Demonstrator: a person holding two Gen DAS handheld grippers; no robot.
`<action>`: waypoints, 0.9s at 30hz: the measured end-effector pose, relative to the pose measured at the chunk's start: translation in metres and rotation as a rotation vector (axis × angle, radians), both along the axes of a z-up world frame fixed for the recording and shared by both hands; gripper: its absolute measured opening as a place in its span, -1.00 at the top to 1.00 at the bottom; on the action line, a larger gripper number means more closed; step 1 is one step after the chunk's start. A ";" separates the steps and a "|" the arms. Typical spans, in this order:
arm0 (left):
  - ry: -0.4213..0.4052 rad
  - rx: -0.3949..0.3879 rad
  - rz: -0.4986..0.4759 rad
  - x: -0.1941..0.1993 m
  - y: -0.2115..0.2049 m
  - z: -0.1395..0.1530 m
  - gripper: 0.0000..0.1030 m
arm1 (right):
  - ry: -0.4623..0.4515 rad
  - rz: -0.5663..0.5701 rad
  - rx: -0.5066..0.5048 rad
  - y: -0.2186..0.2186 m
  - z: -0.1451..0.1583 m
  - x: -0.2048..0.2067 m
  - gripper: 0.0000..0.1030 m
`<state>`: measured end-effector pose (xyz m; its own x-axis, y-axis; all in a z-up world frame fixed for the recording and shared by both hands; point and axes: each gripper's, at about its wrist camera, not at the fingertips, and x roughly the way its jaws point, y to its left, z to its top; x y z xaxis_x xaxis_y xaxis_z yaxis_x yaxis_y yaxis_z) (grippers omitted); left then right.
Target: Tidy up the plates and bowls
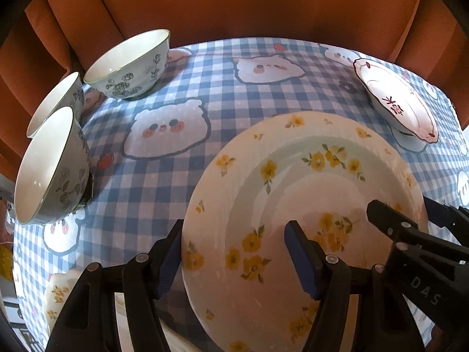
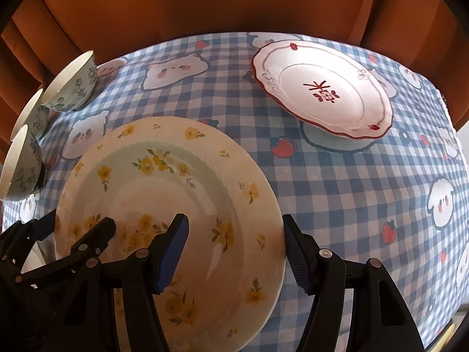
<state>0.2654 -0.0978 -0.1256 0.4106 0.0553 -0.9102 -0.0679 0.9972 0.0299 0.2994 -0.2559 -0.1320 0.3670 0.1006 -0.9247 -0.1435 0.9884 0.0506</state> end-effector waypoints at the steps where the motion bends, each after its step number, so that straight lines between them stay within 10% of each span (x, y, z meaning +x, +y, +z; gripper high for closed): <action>1: -0.003 0.001 0.004 0.000 0.000 0.000 -0.34 | 0.002 0.008 -0.004 0.001 -0.002 0.001 -0.27; 27: 0.053 -0.044 0.027 -0.011 -0.038 0.006 -0.37 | -0.005 0.008 -0.033 -0.034 0.008 -0.005 -0.23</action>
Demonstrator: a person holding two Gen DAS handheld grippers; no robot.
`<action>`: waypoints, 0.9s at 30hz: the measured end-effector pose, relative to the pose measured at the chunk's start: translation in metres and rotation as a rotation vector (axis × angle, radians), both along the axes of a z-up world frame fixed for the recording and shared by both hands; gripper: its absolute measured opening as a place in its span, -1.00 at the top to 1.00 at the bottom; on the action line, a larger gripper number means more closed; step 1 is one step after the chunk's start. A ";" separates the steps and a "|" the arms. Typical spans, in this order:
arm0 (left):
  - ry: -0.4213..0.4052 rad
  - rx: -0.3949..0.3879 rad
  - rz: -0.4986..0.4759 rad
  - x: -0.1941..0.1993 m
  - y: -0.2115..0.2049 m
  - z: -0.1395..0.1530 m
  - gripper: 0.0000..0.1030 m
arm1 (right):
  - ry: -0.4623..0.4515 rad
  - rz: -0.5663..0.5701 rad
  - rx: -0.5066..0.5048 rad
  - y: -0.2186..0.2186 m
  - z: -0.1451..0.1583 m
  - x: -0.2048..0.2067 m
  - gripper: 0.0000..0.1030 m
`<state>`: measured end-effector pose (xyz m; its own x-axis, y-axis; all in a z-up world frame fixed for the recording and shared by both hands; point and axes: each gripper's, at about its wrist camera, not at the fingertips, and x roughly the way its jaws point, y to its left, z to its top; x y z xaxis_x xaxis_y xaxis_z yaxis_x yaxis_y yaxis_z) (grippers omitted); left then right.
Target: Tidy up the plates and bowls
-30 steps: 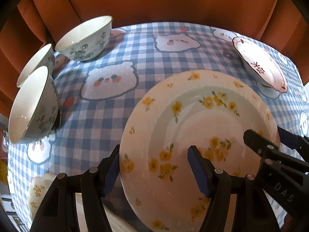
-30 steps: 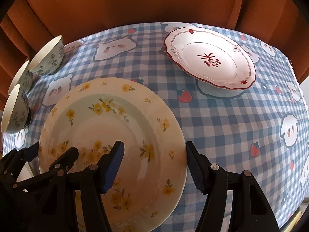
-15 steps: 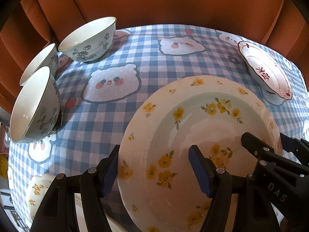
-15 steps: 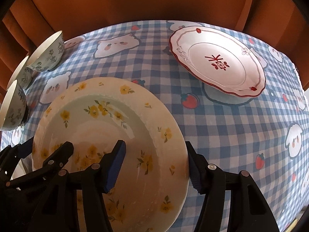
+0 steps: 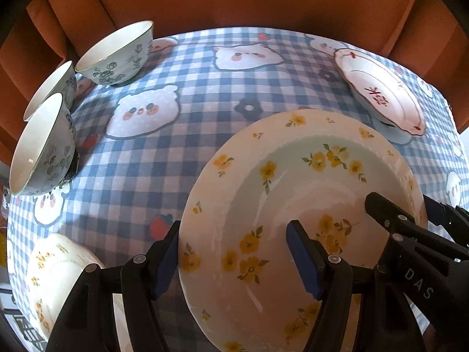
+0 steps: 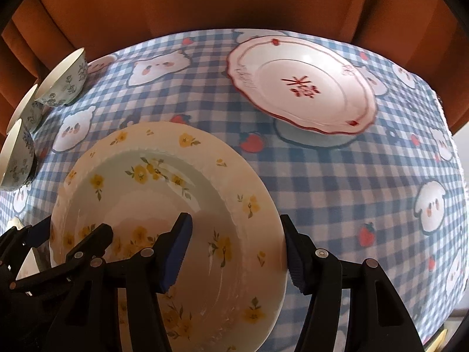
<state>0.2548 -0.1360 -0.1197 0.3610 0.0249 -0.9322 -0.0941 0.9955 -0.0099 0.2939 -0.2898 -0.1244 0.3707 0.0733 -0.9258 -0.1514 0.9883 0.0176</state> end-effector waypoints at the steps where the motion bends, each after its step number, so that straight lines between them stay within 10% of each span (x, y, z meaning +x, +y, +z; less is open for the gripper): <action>1: -0.002 -0.003 -0.001 -0.002 -0.002 0.001 -0.37 | -0.002 -0.002 0.000 -0.002 0.001 -0.001 -0.23; 27: -0.125 -0.006 -0.011 -0.069 0.019 0.068 -0.37 | -0.134 0.003 0.021 0.014 0.081 -0.069 -0.23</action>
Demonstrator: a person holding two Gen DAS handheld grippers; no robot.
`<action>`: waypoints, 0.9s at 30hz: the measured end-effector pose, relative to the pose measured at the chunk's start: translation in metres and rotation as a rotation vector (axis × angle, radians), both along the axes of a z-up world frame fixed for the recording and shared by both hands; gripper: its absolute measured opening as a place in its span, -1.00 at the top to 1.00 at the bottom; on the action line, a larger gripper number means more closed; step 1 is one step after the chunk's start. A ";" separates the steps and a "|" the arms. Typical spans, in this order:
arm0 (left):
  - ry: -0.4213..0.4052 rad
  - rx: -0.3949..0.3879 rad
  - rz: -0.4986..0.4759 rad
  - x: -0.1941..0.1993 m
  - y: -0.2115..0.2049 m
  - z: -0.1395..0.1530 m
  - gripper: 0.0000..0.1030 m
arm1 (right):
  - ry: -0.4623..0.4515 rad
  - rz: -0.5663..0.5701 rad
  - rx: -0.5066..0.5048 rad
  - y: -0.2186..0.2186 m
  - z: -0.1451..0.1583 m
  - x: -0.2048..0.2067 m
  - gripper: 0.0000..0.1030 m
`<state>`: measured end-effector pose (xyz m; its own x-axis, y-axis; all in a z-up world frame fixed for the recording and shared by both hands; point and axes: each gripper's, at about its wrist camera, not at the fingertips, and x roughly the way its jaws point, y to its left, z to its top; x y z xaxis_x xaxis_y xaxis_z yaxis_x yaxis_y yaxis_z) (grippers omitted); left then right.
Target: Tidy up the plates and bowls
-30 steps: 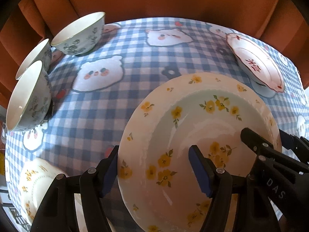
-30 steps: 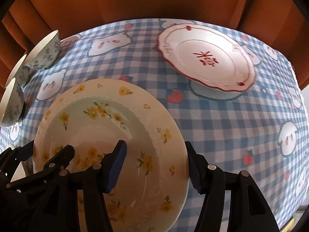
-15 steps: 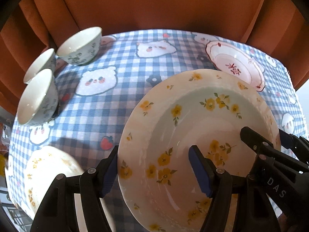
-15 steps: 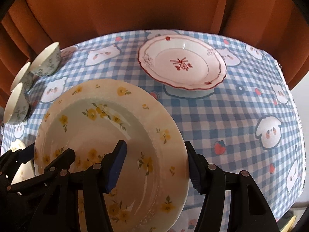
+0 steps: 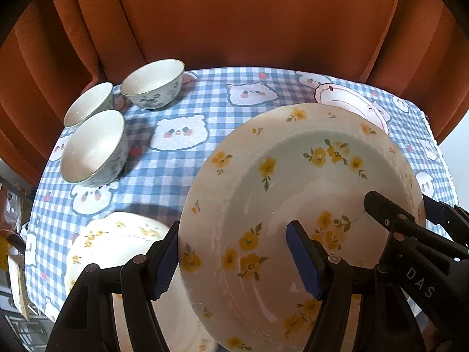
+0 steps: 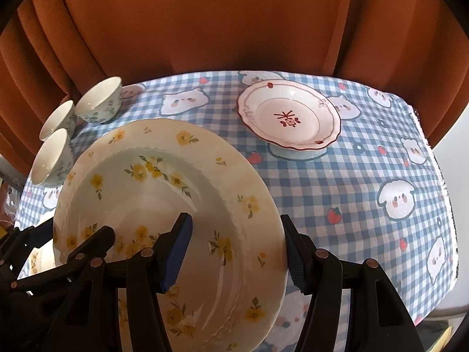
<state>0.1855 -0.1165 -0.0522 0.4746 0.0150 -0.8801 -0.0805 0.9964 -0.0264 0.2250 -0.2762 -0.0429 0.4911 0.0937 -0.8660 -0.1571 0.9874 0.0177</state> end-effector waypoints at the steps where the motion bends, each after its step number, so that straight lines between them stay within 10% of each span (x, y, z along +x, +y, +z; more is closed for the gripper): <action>1: -0.005 -0.002 -0.011 -0.005 0.005 0.001 -0.37 | -0.005 -0.005 -0.002 0.004 0.002 -0.004 -0.23; 27: 0.031 -0.070 -0.003 -0.078 0.118 -0.018 -0.37 | 0.017 -0.005 -0.037 0.116 -0.001 -0.077 -0.23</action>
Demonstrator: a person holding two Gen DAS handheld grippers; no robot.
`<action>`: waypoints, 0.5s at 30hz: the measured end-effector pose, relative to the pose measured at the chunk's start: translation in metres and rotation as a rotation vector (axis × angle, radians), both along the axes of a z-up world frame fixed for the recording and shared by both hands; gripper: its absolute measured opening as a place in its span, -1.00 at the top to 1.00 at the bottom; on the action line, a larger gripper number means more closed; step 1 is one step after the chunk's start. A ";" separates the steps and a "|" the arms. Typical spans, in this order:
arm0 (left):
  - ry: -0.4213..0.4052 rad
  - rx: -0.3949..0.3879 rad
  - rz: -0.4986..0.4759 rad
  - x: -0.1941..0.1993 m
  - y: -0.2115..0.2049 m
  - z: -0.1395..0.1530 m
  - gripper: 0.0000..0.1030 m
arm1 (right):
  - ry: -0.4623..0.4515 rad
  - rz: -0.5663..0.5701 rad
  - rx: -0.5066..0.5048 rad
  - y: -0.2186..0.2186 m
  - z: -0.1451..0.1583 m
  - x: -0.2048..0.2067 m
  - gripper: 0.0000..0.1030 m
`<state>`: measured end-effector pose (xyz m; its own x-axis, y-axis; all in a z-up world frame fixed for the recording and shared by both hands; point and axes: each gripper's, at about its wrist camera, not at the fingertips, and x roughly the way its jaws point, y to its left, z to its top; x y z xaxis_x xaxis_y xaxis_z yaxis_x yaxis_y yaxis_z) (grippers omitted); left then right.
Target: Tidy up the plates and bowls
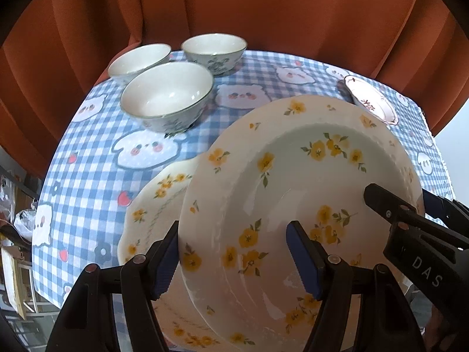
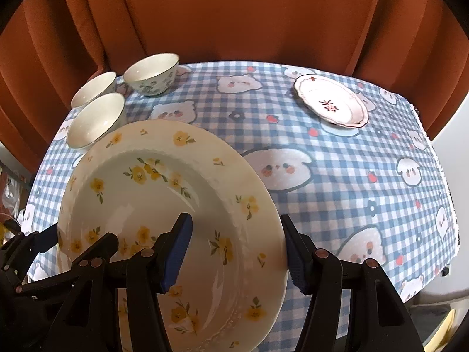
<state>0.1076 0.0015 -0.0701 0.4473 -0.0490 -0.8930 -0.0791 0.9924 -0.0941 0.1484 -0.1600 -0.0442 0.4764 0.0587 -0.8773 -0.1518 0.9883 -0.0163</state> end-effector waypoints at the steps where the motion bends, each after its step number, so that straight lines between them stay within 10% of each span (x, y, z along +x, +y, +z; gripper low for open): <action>1: 0.006 -0.003 0.001 -0.002 0.004 -0.002 -0.37 | 0.004 0.001 -0.002 0.003 -0.002 -0.001 -0.23; 15: 0.092 -0.059 0.027 -0.006 0.034 -0.037 -0.38 | 0.115 0.039 -0.058 0.038 -0.033 0.000 -0.23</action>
